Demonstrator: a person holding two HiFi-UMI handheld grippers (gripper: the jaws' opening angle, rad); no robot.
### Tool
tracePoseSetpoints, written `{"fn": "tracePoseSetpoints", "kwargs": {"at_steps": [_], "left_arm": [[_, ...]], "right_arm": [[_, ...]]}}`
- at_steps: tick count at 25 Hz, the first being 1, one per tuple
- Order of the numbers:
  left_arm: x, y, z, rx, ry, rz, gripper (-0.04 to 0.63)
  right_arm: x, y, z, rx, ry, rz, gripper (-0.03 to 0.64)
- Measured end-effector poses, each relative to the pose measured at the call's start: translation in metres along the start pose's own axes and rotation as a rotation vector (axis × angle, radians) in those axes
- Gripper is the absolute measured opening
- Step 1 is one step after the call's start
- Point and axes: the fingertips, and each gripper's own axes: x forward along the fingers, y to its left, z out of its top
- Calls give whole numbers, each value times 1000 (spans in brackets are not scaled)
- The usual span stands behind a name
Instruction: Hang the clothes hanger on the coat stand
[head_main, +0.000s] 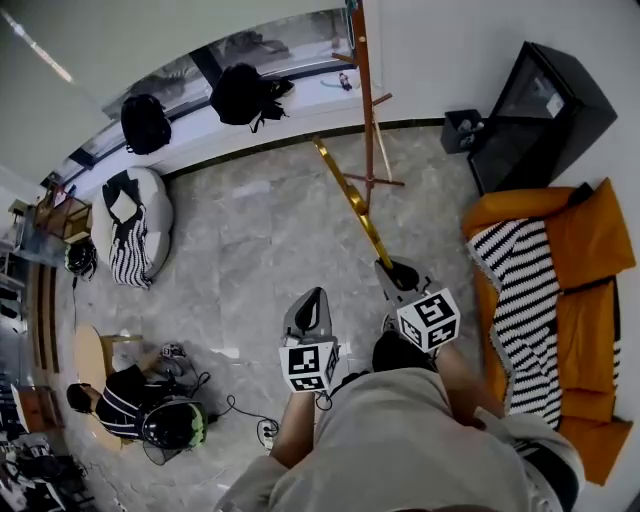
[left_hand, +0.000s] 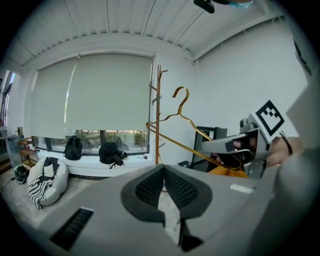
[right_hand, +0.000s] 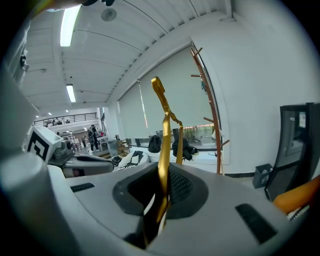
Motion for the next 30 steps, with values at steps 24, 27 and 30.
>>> {"fn": "tracePoseSetpoints", "kwargs": {"at_steps": [24, 27, 30], "left_arm": [[176, -51, 55, 143, 55, -64, 11], [192, -55, 61, 243, 58, -80, 11], [212, -54, 84, 425, 29, -70, 11]], "right_arm": [[-31, -167, 2, -14, 23, 55, 23], [-35, -167, 1, -73, 42, 81, 23], [-35, -169, 5, -95, 59, 99, 23]]}}
